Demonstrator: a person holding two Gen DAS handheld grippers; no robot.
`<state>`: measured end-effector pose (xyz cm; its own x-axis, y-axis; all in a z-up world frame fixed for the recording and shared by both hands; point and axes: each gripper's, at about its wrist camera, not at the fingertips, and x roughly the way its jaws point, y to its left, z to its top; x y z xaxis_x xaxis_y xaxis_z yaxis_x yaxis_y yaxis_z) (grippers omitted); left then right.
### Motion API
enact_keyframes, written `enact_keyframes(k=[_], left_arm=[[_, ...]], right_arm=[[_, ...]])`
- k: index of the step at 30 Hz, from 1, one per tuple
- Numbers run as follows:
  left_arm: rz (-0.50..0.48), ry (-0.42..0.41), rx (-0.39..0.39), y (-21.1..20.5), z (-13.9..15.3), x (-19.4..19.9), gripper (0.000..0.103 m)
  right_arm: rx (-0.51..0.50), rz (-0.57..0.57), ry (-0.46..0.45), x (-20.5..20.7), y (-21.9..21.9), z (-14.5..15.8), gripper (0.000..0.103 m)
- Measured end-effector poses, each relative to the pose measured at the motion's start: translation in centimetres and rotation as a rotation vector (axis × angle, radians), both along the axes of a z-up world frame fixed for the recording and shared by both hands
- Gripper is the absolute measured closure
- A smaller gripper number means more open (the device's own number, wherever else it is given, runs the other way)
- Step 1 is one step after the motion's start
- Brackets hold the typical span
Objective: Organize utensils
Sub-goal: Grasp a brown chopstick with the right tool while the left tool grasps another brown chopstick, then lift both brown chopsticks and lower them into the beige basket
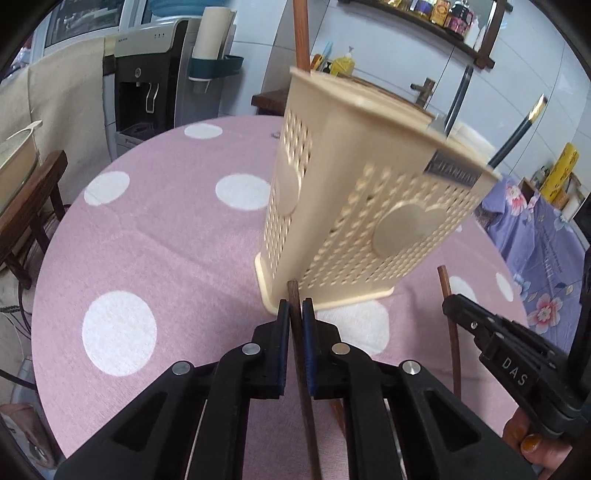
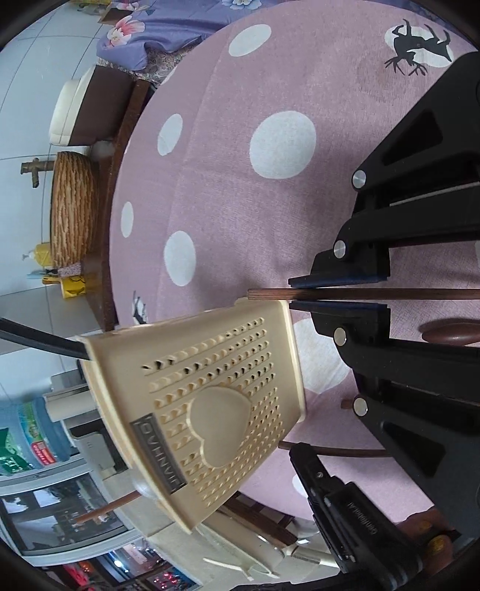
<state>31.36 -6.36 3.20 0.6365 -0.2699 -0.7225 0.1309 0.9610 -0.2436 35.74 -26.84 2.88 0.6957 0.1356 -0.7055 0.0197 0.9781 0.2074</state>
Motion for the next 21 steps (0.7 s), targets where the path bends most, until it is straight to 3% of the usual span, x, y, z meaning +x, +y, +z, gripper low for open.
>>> enact_keyframes(k=[5, 21], left_arm=[[0.003, -0.052, -0.032, 0.7, 2.1, 0.0, 0.095], [-0.025, -0.268, -0.106, 3.4, 8.8, -5.2, 0.095]], right_arm=[[0.03, -0.007, -0.065, -1.4, -0.8, 2.5, 0.095], [0.032, 0.025, -0.267, -8.2, -2.4, 10.8, 0.096]])
